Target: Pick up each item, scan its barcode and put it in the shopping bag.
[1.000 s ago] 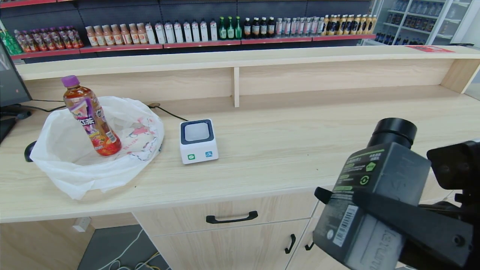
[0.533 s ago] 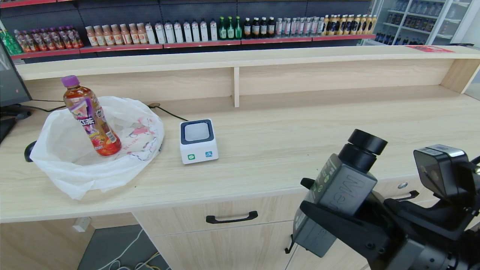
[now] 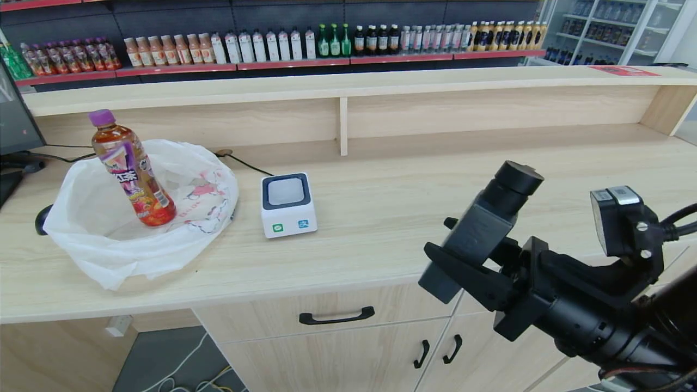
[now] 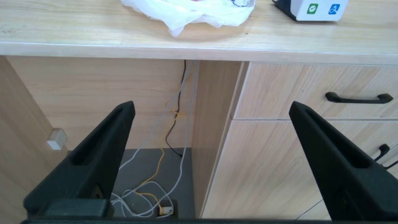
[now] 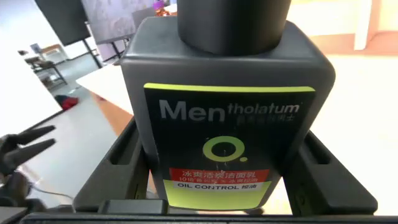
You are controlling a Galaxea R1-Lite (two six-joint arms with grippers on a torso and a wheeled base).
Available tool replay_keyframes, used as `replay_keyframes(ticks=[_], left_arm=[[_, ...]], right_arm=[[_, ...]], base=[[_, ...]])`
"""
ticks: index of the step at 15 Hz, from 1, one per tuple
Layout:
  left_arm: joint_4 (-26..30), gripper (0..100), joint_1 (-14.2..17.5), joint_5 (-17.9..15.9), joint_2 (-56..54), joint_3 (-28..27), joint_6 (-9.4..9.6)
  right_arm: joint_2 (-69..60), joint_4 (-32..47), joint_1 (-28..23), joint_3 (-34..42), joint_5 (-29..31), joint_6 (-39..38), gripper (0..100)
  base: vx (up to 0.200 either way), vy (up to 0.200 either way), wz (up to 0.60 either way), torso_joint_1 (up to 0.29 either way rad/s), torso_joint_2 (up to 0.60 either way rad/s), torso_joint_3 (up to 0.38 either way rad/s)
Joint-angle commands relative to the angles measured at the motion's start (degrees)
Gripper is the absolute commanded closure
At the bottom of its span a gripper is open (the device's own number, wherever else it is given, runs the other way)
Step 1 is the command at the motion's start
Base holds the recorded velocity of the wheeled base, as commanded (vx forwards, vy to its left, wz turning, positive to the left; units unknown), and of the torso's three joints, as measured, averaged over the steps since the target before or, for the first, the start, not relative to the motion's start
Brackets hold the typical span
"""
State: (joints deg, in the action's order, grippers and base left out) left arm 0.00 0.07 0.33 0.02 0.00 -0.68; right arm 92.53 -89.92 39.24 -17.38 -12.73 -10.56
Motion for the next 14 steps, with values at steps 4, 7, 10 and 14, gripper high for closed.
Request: replay_keyframes(ticks=[4,7,10,14], left_arm=[[0.00,0,0.01,0.02,-0.02,0.00,-0.02],[0.00,0,0.01,0.02,-0.02,0.00,-0.02],[0.09,0,-0.16,0.02,0.33,0.00,0.07],[0.00,0,-0.07,0.02,-0.02,0.00,-0.02]], right_arm=[[0.11,-0.08,-9.53,-0.81,0.42,13.02,100],[-0.51,-0.08,-11.64,-1.42,0.60,14.51,100],[-0.42,-0.08,-11.73,-2.66,3.06,14.42,100],[-0.33,-0.08,-11.64,-3.53,7.28,14.60,100]], base=[[0.000,0.000,0.00,0.000,0.00,0.000],[0.000,0.000,0.00,0.000,0.00,0.000],[0.000,0.000,0.00,0.000,0.00,0.000],[0.000,0.000,0.00,0.000,0.00,0.000]])
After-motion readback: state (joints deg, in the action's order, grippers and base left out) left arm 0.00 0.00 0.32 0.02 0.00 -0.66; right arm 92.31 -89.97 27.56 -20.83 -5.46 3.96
